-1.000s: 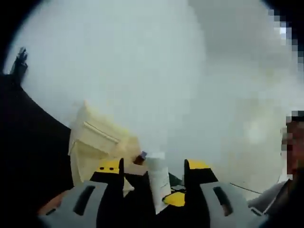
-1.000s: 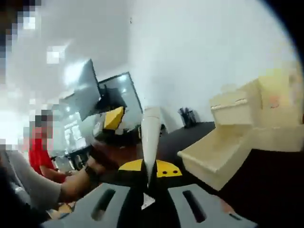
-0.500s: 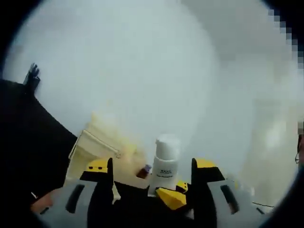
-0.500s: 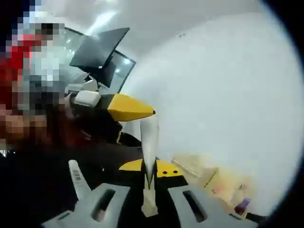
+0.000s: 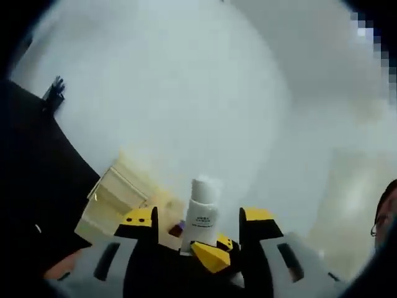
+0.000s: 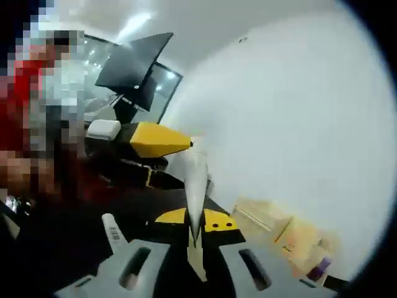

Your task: Open the drawer, pick up the cosmetic bottles from the table one by one, place them into the drawer, release the gripper, close the drawer, and move the gripper away

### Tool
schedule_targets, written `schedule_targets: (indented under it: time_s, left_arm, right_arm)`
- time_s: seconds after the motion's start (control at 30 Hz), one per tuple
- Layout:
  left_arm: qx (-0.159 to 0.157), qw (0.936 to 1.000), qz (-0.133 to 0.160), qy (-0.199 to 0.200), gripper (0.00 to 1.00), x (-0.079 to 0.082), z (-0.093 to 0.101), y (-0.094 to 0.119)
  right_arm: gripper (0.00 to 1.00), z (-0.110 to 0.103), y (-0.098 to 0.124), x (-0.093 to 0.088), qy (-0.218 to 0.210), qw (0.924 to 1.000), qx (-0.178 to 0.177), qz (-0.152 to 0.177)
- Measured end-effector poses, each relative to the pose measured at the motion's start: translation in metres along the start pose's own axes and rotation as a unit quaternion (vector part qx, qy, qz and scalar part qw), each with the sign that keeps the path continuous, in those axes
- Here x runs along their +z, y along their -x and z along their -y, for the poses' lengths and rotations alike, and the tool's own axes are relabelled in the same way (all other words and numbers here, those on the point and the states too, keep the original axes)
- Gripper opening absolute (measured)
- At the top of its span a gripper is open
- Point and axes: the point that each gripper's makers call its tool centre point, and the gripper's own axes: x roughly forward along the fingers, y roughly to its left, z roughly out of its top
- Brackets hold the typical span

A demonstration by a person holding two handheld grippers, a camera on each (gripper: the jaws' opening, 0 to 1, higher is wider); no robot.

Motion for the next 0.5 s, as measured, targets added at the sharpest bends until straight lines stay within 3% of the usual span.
schedule_targets:
  time_s: [0.2,0.37,0.5]
  left_arm:
    - [0.007,0.9997,-0.005,-0.021,0.42,0.004,-0.001,-0.003]
    - [0.010,0.9993,-0.006,-0.036,0.37,-0.020,0.016,-0.003]
    - [0.019,0.9988,-0.005,-0.044,0.30,-0.020,0.014,-0.005]
  right_arm:
    - [0.04,-0.006,0.001,0.004,-0.002,1.0000,0.005,0.000]
    - [0.05,-0.009,0.000,0.002,-0.003,1.0000,0.007,-0.003]
    - [0.05,-0.013,0.004,0.001,-0.005,0.9999,0.008,-0.003]
